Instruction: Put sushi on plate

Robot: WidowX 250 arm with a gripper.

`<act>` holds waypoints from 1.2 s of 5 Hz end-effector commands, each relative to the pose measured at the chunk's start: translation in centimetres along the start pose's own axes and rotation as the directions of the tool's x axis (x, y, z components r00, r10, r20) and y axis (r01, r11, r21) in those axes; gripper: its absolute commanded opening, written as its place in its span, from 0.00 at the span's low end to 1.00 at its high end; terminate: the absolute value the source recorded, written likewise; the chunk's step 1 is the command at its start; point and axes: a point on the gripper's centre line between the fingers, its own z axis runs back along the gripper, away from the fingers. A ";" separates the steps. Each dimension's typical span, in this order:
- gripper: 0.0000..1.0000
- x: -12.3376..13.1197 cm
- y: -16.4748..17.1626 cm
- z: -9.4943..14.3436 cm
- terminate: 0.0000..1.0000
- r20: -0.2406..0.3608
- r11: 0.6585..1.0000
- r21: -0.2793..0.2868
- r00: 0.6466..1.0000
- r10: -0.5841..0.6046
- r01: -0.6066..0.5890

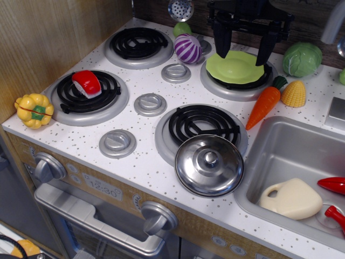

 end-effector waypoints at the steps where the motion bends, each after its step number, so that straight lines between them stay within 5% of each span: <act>1: 1.00 0.0 0.0 0.0 0.00 0.000 1.000 0.000 1.000 0.000 0.000; 2: 1.00 -0.6 2.8 0.2 0.00 0.049 0.981 0.086 0.984 0.170 -0.173; 3: 1.00 -1.1 6.9 0.7 0.00 0.140 0.903 0.180 0.918 0.370 -0.391; 4: 1.00 -1.8 11.6 1.0 0.00 0.260 0.826 0.265 0.862 0.435 -0.497; 6: 1.00 -3.3 18.5 -0.1 0.00 0.346 0.719 0.192 0.732 0.587 -0.668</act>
